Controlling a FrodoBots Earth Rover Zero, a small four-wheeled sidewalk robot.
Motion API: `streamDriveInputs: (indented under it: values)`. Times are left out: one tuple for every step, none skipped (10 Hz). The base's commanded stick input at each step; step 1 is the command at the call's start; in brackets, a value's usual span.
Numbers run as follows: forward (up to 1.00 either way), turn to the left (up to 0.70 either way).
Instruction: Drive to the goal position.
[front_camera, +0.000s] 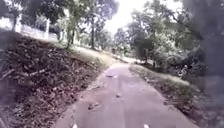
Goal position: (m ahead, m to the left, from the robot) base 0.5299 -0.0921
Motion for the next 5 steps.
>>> streamDriveInputs:
  values:
    - [0.50,0.00]
    - [0.50,0.00]
    - [0.50,0.00]
    - [0.50,0.00]
    - [0.50,0.00]
